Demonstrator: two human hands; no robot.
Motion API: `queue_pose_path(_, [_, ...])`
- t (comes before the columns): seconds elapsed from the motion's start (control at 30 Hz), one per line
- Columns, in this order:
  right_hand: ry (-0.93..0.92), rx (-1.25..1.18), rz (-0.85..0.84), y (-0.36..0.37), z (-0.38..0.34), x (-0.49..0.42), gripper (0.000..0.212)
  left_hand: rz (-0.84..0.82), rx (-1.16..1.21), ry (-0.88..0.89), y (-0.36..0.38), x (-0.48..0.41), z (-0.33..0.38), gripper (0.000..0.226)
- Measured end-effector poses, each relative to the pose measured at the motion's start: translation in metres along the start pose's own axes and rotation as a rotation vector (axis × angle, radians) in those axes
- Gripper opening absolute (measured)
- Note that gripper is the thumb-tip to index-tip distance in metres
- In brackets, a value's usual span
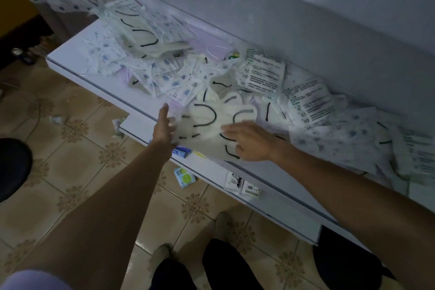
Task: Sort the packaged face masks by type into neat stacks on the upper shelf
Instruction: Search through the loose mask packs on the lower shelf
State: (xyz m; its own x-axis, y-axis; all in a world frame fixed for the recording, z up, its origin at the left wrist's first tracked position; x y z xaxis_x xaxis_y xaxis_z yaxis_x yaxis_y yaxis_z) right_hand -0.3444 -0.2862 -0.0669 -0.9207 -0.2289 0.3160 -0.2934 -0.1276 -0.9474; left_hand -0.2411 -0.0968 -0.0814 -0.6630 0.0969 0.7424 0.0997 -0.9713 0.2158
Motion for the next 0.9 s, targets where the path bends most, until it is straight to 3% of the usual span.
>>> queue_pose_path(0.07, [-0.011,-0.152,0.013,0.008,-0.014,0.001,0.035,-0.017,-0.148,0.045,-0.001,0.002,-0.003,0.047])
queue_pose_path(0.2, [0.31,-0.398,0.217,0.004,-0.011,0.003,0.017,0.007,-0.297,0.168,-0.007,0.002,-0.009,0.042])
queue_pose_path(0.27, [0.497,-0.429,0.329,0.004,0.002,0.005,0.034,-0.014,-0.291,0.205,-0.009,0.004,-0.011,0.032])
queue_pose_path(0.33, [0.658,-0.468,0.269,0.011,0.016,0.008,0.066,-0.068,-0.279,0.258,-0.008,0.008,-0.01,0.025])
queue_pose_path(0.43, [0.824,-0.835,0.24,0.016,0.024,0.012,0.091,-0.225,-0.105,0.221,-0.001,0.014,-0.006,0.028])
queue_pose_path(0.5, [0.911,-1.181,0.31,0.015,0.026,0.019,0.089,-0.309,0.008,0.134,0.006,0.017,-0.002,0.033])
queue_pose_path(0.57, [0.943,-1.414,0.367,0.006,0.032,0.027,0.062,-0.347,0.071,0.081,0.017,0.018,0.005,0.036])
queue_pose_path(0.67, [0.922,-1.435,0.437,-0.016,0.044,0.04,0.039,-0.288,0.158,0.109,0.028,0.019,0.016,0.035])
queue_pose_path(0.73, [0.873,-1.461,0.441,-0.019,0.047,0.048,0.036,-0.23,0.022,0.219,0.025,0.018,0.015,0.033])
queue_pose_path(0.9, [0.892,-1.282,0.17,0.028,0.028,0.062,0.062,-0.166,-0.499,0.412,0.009,0.002,-0.021,0.022])
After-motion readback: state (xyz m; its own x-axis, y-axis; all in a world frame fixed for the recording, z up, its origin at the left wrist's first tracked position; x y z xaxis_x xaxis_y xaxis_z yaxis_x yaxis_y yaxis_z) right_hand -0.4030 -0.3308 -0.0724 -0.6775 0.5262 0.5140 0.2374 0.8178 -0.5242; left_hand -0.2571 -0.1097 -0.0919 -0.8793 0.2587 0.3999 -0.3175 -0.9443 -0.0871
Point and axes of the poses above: each hand's wrist, its own x-axis away from the middle knuckle, its own y-axis out of the palm, z = x × y, the point moved 2 cm from there along -x, towards the middle knuckle, and after that the axes turned 15 degrees about x, right-handed, at the moved point
